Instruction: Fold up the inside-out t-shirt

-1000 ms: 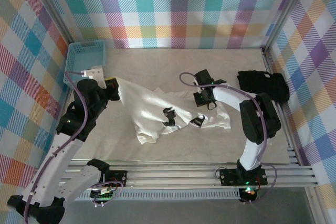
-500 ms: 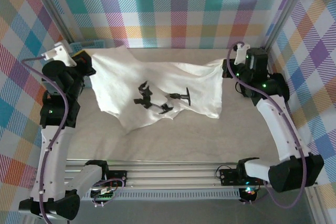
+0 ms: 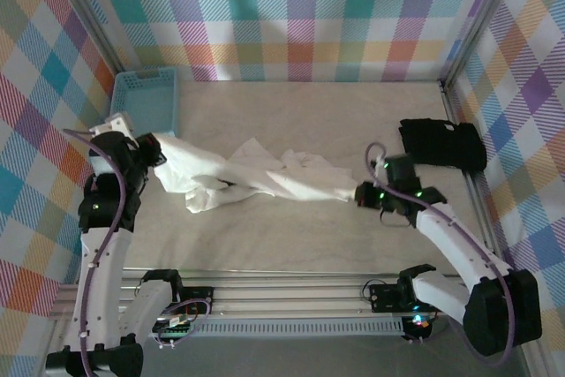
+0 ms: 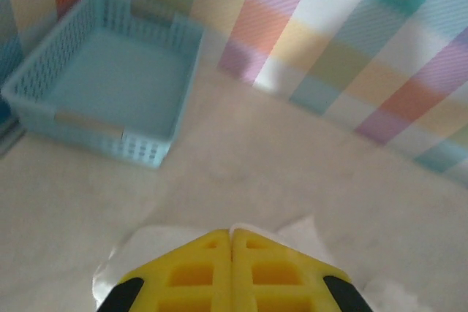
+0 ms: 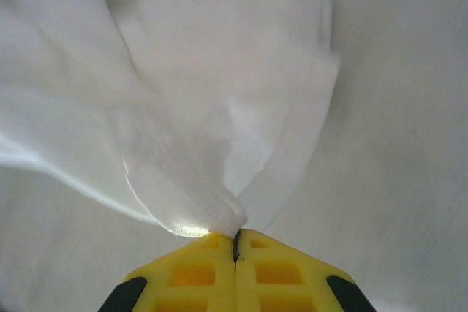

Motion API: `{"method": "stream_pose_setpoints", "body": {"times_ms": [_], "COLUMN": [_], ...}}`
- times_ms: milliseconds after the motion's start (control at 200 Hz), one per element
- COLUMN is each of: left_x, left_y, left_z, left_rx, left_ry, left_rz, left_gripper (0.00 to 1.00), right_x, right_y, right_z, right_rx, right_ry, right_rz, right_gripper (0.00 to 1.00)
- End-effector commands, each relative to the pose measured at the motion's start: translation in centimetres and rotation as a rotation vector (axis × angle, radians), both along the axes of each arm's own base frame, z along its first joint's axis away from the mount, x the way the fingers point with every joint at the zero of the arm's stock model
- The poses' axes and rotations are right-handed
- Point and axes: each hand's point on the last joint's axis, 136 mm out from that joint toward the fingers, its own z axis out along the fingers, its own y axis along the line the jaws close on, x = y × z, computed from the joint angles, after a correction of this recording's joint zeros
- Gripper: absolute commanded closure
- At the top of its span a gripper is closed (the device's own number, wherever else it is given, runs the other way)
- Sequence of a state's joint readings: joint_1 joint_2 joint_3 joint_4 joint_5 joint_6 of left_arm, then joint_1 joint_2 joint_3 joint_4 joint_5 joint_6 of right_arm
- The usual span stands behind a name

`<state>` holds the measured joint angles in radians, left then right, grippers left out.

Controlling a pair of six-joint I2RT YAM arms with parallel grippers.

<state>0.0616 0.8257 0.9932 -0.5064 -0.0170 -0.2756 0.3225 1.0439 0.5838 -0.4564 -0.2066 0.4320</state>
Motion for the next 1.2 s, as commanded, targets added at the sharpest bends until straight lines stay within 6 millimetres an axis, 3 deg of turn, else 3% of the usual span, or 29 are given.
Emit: {"method": "stream_pose_setpoints", "body": {"times_ms": [0, 60, 175, 285, 455, 635, 840, 955, 1060, 1195], "left_x": [-0.6, -0.5, -0.7, -1.2, -1.3, -1.2, -1.2, -1.3, -1.3, -1.3], "left_y": [-0.2, -0.6, -1.1, -1.1, -1.5, -1.7, -2.0, -1.9, -1.9, -1.8], "left_z": [-1.9, -3.0, -4.2, -4.7, -5.6, -5.7, -5.6, -5.6, -5.5, -5.5], "left_rx": [-0.016, -0.034, -0.047, -0.035, -0.048, -0.054, -0.051, -0.043, -0.043, -0.035], "left_ry": [0.06, 0.09, 0.128, 0.133, 0.133, 0.132, 0.125, 0.124, 0.122, 0.121], "left_rz": [-0.022, -0.04, -0.068, -0.069, -0.088, -0.101, -0.119, -0.119, -0.118, -0.114], "left_gripper": [1.0, 1.0, 1.0, 1.0, 1.0, 1.0, 1.0, 1.0, 1.0, 1.0], "right_x": [-2.5, -2.3, -0.2, 1.5, 3.3, 4.3, 5.2, 5.9, 7.0, 7.5], "right_y": [1.1, 1.2, 1.8, 2.8, 6.6, 10.5, 11.4, 10.7, 9.5, 8.5], "right_z": [-2.4, -2.5, -1.2, -0.6, -0.6, -2.5, -5.5, -6.2, -4.6, -2.9], "right_rx": [0.037, 0.024, -0.018, -0.109, -0.202, -0.36, -0.58, -0.668, -0.712, -0.598], "right_ry": [0.133, 0.117, 0.031, -0.013, -0.07, -0.092, -0.072, -0.07, -0.127, -0.13], "right_rz": [-0.035, -0.028, 0.016, 0.095, 0.259, 0.415, 0.495, 0.484, 0.443, 0.394], "right_gripper": [0.91, 0.8, 0.66, 0.61, 0.57, 0.5, 0.41, 0.44, 0.56, 0.66]}}
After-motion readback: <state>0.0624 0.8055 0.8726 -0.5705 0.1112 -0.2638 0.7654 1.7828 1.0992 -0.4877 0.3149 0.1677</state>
